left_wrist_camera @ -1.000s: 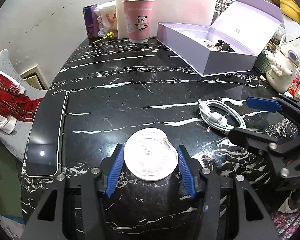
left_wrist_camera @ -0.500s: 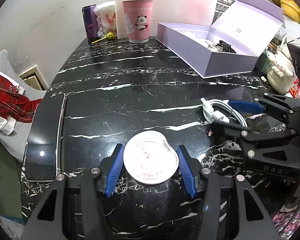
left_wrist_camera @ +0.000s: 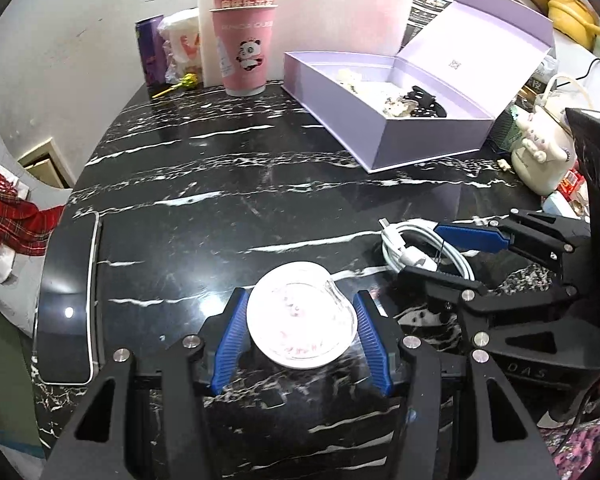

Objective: Organize rigid objects
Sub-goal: 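Grasp the white coiled cable with the right gripper while the left holds the compact, then carry the pink compact and white cable over the gift box with both grippers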

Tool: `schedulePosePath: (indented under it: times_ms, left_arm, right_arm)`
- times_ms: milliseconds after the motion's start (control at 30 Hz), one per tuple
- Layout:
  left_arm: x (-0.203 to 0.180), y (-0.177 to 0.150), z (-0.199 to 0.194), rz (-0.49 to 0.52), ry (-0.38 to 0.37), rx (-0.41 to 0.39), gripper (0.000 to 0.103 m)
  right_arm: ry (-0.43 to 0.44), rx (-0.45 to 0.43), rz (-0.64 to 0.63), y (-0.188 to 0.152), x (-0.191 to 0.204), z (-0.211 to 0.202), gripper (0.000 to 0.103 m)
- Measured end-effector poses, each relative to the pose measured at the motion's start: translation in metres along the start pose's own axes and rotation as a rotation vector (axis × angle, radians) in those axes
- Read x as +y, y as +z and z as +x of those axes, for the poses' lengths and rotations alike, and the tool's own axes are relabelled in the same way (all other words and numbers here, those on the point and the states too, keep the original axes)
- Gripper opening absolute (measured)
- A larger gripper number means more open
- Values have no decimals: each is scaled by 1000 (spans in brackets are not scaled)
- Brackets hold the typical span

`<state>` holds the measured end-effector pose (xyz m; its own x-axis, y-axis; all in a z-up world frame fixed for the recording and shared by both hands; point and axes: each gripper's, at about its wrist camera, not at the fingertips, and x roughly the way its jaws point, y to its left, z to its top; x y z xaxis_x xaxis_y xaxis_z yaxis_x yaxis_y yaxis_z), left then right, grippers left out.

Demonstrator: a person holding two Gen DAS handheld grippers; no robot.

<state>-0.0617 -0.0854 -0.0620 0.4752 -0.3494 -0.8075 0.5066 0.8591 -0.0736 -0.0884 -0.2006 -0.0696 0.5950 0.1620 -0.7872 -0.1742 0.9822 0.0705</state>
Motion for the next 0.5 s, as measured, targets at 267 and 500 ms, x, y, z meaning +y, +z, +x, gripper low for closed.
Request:
schedulePosePath:
  times_ms: [267, 500]
  left_arm:
    - [-20, 8, -2, 40, -32, -14, 53]
    - [-40, 14, -6, 87, -70, -35, 53]
  right_arm:
    - [-11, -8, 52, -8, -10, -18, 50]
    - [-57, -36, 108, -19, -23, -41, 50]
